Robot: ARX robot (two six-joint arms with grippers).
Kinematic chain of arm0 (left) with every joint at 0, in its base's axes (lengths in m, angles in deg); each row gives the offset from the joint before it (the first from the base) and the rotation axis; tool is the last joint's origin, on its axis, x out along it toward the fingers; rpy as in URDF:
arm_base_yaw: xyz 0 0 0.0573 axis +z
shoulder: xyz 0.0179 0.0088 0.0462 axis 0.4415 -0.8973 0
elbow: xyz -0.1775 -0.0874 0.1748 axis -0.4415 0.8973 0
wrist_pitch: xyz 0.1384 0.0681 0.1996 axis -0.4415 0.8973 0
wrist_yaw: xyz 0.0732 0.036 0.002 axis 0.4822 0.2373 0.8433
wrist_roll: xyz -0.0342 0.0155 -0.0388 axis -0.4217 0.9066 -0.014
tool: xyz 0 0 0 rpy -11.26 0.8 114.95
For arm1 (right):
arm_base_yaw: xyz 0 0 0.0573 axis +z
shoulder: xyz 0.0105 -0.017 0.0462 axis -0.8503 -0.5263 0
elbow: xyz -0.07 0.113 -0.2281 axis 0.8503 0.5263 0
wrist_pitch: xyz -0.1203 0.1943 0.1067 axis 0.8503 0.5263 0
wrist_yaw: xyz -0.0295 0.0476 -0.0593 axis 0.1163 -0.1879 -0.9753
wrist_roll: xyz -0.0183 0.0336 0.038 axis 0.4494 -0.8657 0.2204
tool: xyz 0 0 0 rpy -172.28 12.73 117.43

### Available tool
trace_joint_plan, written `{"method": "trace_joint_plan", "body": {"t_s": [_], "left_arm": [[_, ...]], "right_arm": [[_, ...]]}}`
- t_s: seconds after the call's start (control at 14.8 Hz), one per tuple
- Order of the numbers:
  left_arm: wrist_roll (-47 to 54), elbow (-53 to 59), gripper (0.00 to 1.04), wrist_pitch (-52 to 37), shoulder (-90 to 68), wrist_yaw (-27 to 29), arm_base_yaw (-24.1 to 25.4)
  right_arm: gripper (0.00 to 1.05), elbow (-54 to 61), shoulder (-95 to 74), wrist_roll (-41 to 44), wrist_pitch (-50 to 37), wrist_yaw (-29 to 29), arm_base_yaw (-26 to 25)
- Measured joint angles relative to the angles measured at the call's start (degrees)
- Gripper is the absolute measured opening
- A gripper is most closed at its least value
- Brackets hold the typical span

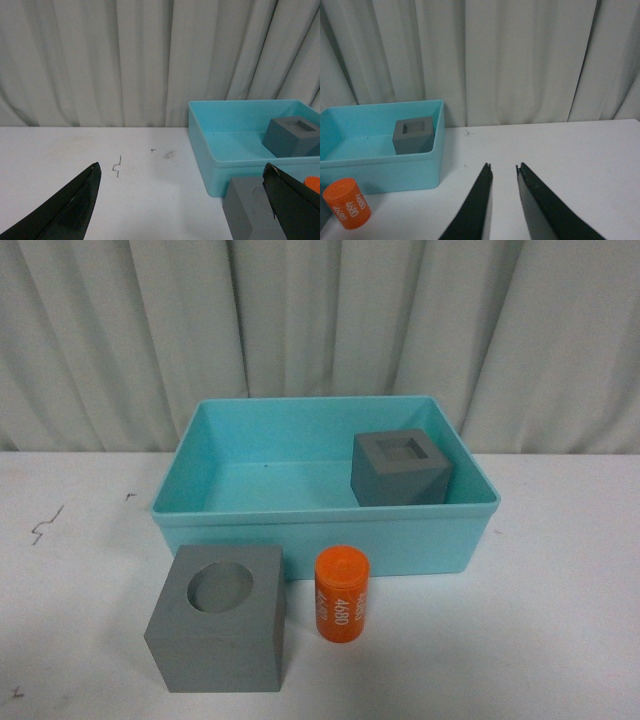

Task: Place gray and orange parts in blue box

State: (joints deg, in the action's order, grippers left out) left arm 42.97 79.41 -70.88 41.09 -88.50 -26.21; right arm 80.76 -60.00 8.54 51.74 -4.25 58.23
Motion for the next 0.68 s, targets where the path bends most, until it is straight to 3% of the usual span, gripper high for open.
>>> {"method": "trace_joint_plan", "body": {"t_s": [0.27, 0.34, 0.47, 0.68], "left_arm": [[-0.3, -0.9, 0.98, 3.5, -0.7, 0.1, -0.3], [-4.3, -9.6, 0.98, 18.3, -13.5, 2.0, -5.4], [-6.6, -16.9, 0.98, 11.0, -25.6, 2.5, -12.2], [-9.7, -27.1, 0.98, -5.5, -54.2, -3.8, -11.6]], "right_arm": [[0.81, 0.0, 0.0, 0.0, 0.0, 0.0, 0.0], [0.97, 0.0, 0.0, 0.0, 0.0, 0.0, 0.0], [0.98, 0.0, 0.0, 0.0, 0.0, 0.0, 0.0], [0.98, 0.0, 0.0, 0.0, 0.0, 0.0, 0.0]]}}
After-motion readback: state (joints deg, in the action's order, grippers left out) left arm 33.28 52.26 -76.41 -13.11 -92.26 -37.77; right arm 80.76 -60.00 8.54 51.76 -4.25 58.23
